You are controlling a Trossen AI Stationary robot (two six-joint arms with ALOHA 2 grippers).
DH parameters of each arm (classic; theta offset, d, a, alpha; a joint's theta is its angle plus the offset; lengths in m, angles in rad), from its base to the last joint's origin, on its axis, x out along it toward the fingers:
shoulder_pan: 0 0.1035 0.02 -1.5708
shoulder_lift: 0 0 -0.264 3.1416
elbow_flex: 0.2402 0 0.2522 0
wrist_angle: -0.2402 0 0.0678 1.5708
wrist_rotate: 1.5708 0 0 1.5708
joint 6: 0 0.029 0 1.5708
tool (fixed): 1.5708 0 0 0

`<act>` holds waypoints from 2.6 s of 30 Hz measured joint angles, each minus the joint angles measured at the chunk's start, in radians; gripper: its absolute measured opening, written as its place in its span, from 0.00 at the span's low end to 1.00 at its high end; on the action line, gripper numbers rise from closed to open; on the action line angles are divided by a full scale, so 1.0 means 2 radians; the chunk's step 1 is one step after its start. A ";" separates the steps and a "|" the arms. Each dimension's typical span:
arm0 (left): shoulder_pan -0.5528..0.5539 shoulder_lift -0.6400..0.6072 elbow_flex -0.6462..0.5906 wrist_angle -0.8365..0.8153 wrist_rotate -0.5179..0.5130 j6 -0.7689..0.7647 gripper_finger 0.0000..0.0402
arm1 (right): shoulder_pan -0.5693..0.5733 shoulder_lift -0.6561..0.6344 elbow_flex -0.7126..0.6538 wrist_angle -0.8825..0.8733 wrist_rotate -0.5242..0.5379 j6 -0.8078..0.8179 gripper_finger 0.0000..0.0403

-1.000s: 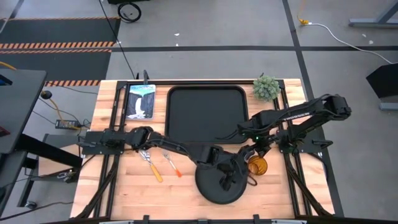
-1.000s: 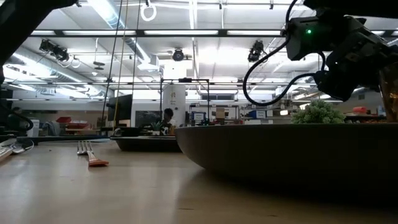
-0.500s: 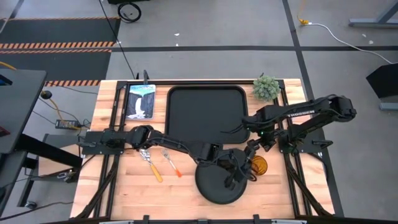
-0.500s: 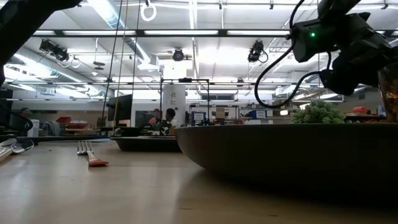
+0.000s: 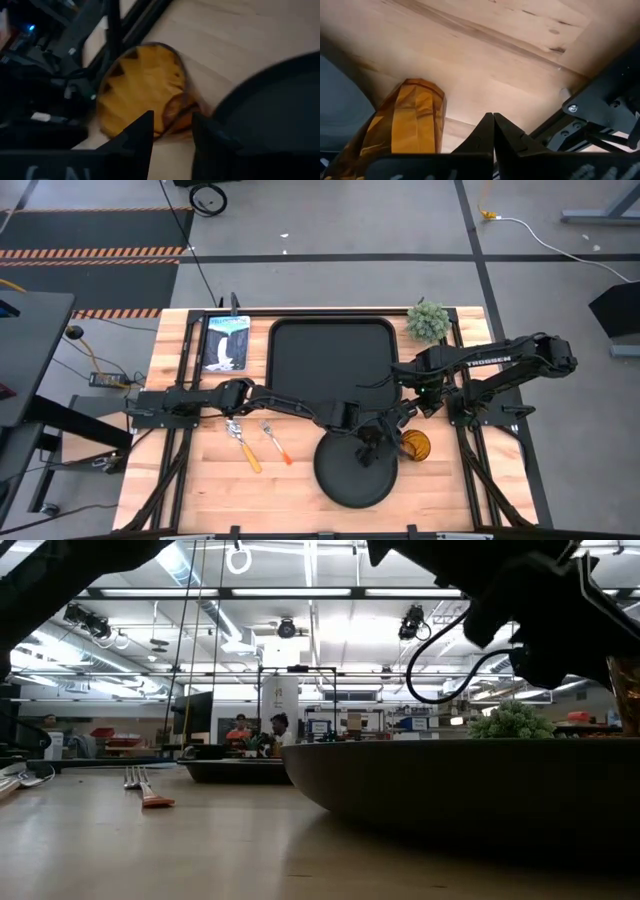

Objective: Pick and place plate/cup/fork/spoon on tray
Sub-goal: Put the orange cup on the top right of the black tray

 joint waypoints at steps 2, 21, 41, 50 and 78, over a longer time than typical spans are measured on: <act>-0.001 0.000 0.000 -0.006 0.005 0.015 0.35 | 0.000 0.000 0.000 0.001 0.001 0.000 0.01; -0.002 0.000 0.000 -0.020 0.012 0.042 0.17 | 0.000 0.000 0.000 0.002 -0.012 0.006 0.01; 0.002 -0.041 0.000 -0.064 0.004 -0.061 0.03 | -0.051 -0.039 0.086 -0.040 0.108 -0.040 0.01; 0.012 -0.076 0.000 -0.096 -0.029 -0.130 0.03 | -0.147 -0.077 0.125 -0.076 0.216 -0.100 0.01; 0.216 -0.057 -0.026 -0.147 -0.099 -0.291 0.03 | -0.227 -0.111 0.125 -0.023 0.245 -0.188 0.01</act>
